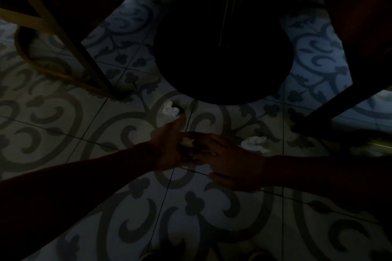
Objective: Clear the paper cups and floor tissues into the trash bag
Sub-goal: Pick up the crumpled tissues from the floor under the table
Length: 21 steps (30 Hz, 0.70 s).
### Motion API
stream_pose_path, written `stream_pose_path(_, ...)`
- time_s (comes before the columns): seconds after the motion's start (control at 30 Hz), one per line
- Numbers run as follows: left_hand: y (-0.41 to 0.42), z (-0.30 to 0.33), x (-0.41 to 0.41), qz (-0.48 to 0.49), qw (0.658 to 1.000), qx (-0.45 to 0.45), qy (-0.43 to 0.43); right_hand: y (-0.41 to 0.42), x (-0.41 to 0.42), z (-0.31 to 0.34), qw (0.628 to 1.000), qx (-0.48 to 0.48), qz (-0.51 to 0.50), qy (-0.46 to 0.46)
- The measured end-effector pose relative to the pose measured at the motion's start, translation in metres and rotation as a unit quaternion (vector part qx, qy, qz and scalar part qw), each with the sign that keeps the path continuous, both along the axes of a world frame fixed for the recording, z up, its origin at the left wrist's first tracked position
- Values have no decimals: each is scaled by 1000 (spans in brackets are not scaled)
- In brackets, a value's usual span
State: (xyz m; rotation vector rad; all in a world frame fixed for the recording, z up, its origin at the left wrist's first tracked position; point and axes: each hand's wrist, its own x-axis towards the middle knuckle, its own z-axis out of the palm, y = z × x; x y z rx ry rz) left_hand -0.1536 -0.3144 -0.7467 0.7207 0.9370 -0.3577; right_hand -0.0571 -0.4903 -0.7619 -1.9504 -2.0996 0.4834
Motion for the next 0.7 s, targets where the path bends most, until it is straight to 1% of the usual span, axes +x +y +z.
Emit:
stream_pose_path(0.13,3,0,-2,-20,999,-10,-30,-3,-1,-1,1000,-27,-16,-2)
stream_pose_path(0.27,4,-4,-4,-27,999,0,-33,-5,-1,-3,999,-44,-12,-21)
stream_pose_path(0.4,3,-7,-4,-7,999,-4,-31,-7,3,-2,999,-31,-7,-33)
stream_pose_path(0.5,0,-10,-5,10,1000,1,-27,-12,12,-6,998,-19,20,-56)
stream_pose_path(0.6,-3,-14,-6,27,999,-6,-27,-21,29,-14,995,-75,15,-62)
stream_pose_path(0.7,-3,-17,-7,23,999,-4,-23,-34,48,-16,991,-118,-19,-55)
